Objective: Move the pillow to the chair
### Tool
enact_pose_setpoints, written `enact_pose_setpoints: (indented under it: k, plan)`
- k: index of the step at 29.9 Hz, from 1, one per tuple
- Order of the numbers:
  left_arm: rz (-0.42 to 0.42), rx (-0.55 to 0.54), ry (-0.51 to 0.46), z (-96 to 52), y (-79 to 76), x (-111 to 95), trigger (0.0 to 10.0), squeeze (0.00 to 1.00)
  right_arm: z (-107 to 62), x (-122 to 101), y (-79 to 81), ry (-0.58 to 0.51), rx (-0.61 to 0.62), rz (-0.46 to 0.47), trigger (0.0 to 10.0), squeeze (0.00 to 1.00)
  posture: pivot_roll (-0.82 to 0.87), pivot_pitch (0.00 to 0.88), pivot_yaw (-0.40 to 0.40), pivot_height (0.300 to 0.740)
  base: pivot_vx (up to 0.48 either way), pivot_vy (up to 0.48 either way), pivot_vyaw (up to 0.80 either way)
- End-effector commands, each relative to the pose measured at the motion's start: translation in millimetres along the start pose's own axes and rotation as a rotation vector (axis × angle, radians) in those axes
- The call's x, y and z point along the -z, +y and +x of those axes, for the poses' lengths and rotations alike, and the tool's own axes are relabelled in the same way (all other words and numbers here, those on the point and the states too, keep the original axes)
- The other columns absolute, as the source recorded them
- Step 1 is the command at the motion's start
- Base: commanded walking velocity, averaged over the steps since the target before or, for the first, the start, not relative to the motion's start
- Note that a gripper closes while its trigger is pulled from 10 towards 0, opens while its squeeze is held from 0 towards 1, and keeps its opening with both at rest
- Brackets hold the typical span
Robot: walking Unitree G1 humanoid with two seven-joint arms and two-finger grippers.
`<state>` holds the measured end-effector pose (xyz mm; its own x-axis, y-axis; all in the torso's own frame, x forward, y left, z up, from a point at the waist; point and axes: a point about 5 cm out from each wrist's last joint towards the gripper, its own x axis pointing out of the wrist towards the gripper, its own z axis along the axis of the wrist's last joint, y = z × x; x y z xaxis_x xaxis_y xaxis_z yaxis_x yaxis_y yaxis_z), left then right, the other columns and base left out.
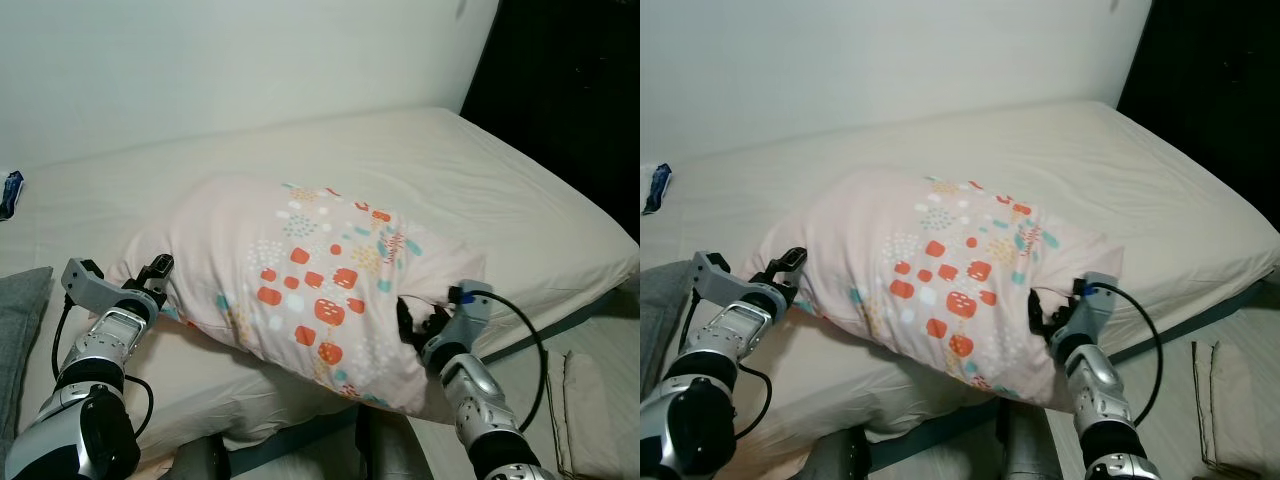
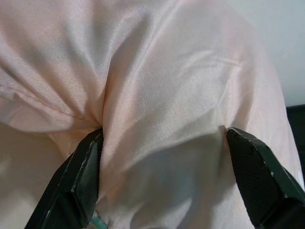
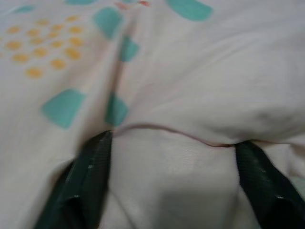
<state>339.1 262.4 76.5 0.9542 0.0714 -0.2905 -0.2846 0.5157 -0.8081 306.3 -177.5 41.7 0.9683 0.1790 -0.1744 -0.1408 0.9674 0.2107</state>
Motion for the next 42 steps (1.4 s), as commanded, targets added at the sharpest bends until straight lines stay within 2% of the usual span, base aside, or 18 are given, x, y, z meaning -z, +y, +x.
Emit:
enact_pose_setpoints:
  k: [1, 3, 4, 11, 12, 16, 17, 18, 20, 21, 22, 25, 29, 30, 33, 36, 40, 42]
  plan:
    - [0.008, -0.006, 0.022, 0.1, 0.8, 8, 10.0, 0.00, 2.0, 6, 15.9, 0.017, -0.058, -0.106, 1.0, 0.00, 0.00, 0.061, -0.035, 0.581, 0.000, 0.000, 0.00]
    - [0.012, -0.008, 0.025, 0.1, 0.9, 9, 10.0, 0.00, 1.1, 7, 14.0, 0.017, -0.041, -0.130, 1.0, 0.00, -0.01, 0.063, -0.035, 0.581, 0.000, 0.000, 0.00]
    - [0.017, -0.008, 0.029, 0.5, 0.2, 12, 10.0, 0.00, -0.9, 7, 8.2, 0.007, -0.012, -0.117, 0.0, 0.00, -0.01, 0.063, -0.035, 0.581, 0.000, 0.000, 0.00]
    - [0.026, -0.002, 0.032, 1.5, -2.3, 14, 10.0, 0.00, -3.8, 6, 0.6, 0.003, 0.014, -0.111, 0.0, 0.00, -0.02, 0.061, -0.036, 0.581, 0.000, 0.000, 0.00]
    - [0.052, -0.002, 0.015, 3.3, -6.1, 13, 10.0, 0.00, -9.2, 7, -9.8, 0.004, 0.056, -0.126, 0.0, 0.00, -0.03, 0.061, -0.035, 0.581, 0.000, 0.000, 0.00]
    - [0.050, -0.018, -0.026, 3.6, -6.2, 7, 10.0, 0.00, -13.1, 9, -15.5, 0.003, 0.081, -0.108, 0.0, 0.00, -0.03, 0.063, -0.033, 0.581, 0.000, 0.000, 0.00]
    - [0.026, -0.063, -0.074, 2.1, -1.0, -2, 10.0, 0.00, -18.0, 10, -21.7, -0.002, 0.107, -0.086, 0.0, 0.00, -0.03, 0.065, -0.029, 0.581, 0.000, 0.000, 0.00]
    - [-0.013, -0.119, -0.113, -1.2, 8.0, -12, 10.0, 0.08, -23.2, 12, -26.7, -0.006, 0.127, -0.075, 0.0, 0.00, -0.04, 0.068, -0.026, 0.581, 0.000, 0.000, 0.00]
    - [-0.042, -0.155, -0.133, -3.8, 14.3, -18, 10.0, 0.08, -26.4, 13, -29.5, -0.010, 0.138, -0.070, 0.0, 0.00, -0.04, 0.068, -0.025, 0.581, 0.000, 0.000, 0.00]
    - [-0.086, -0.189, -0.141, -8.2, 23.9, -24, 10.0, 1.00, -30.1, 15, -33.0, -0.010, 0.153, -0.060, 0.0, 0.00, -0.04, 0.071, -0.023, 0.581, 0.000, 0.000, 0.00]
    - [-0.086, -0.189, -0.141, -8.2, 23.9, -24, 10.0, 1.00, -30.1, 15, -33.0, -0.010, 0.153, -0.060, 0.0, 0.00, -0.04, 0.071, -0.023, 0.581, 0.000, 0.000, 0.00]
    - [-0.220, -0.230, -0.163, -18.2, 42.5, -33, 10.0, 1.00, -36.1, 19, -38.6, -0.007, 0.182, -0.046, 0.0, 0.00, -0.04, 0.075, -0.028, 0.581, 0.000, 0.000, 0.00]
    - [-0.254, -0.229, -0.174, -20.0, 46.7, -30, 10.0, 1.00, -35.2, 19, -37.2, -0.007, 0.177, -0.029, 0.0, 0.00, -0.04, 0.076, -0.034, 0.581, 0.000, 0.000, 0.00]
    - [-0.291, -0.222, -0.187, -20.4, 49.2, -24, 10.0, 1.00, -30.4, 17, -30.5, -0.009, 0.143, -0.027, 0.0, 0.00, -0.05, 0.079, -0.039, 0.581, 0.000, 0.000, 0.00]
    - [-0.324, -0.226, -0.192, -20.3, 50.4, -20, 10.0, 1.00, -27.6, 16, -26.3, -0.012, 0.124, -0.027, 0.0, 0.00, -0.05, 0.079, -0.039, 0.581, 0.000, 0.000, 0.00]
    - [-0.303, -0.227, -0.141, -16.3, 46.5, -3, 10.0, 1.00, -25.4, 14, -22.7, -0.022, 0.111, -0.023, 0.0, 0.00, -0.06, 0.085, -0.038, 0.581, 0.000, 0.000, 0.00]
    - [-0.315, -0.210, -0.124, -13.7, 42.3, 6, 10.0, 1.00, -24.7, 13, -21.1, -0.026, 0.102, -0.016, 0.0, 0.00, -0.07, 0.086, -0.036, 0.581, 0.000, 0.000, 0.00]
    - [-0.391, -0.154, -0.116, -7.6, 29.6, 19, 10.0, 1.00, -24.8, 13, -18.5, -0.030, 0.091, -0.011, 0.0, 0.00, -0.07, 0.085, -0.030, 0.581, 0.000, 0.000, 0.00]
